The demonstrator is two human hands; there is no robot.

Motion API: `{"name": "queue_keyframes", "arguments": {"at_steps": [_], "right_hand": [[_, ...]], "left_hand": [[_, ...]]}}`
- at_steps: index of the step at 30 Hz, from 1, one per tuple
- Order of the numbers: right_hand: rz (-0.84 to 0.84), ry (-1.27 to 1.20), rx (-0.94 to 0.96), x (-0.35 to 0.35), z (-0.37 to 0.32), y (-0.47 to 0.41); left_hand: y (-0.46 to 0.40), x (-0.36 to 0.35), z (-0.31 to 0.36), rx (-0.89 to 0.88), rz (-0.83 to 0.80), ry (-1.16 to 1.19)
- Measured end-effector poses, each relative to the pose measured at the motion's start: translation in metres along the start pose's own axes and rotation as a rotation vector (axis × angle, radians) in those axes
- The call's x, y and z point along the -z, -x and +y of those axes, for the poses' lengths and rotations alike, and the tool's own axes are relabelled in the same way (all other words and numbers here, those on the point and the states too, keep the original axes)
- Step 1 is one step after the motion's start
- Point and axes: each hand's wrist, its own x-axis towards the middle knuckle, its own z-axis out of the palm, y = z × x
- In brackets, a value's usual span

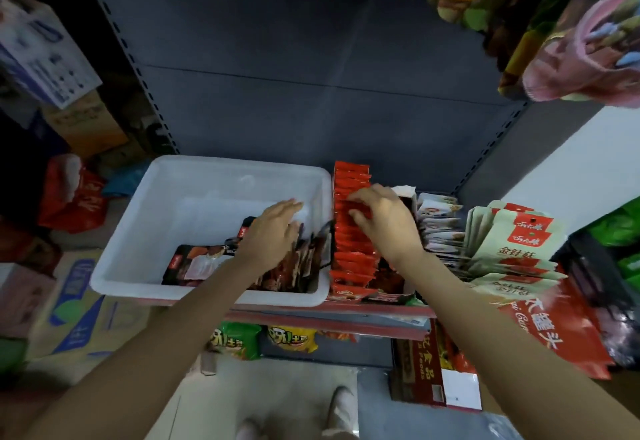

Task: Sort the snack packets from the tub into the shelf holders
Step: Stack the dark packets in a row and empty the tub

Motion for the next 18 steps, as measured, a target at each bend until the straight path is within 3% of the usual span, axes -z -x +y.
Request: {"name": "queue_keyframes", "arguments": {"at_steps": [4, 10, 15, 18], "right_hand": [[-0.161, -0.002, 0.075, -0.033, -0.051, -0.02], [-0.592, 0.087, 0.084, -0.105, -0.094, -0.028], [-0.86, 0.238, 0.023, -0.144, -0.094, -0.024], [-0.873, 0.35, 0.019, -0.15, -0.093, -0.023]], "left_hand": [[0.018, 0.016, -0.068, 0.221, -0.11, -0.062], [0.038, 0.033, -0.118, 0.377, -0.629, -0.122], [0.034, 0.029, -0.131, 0.356, -0.683, -0.242], [0.035, 0.034, -0.123, 0.262, -0.654, -0.283]]}}
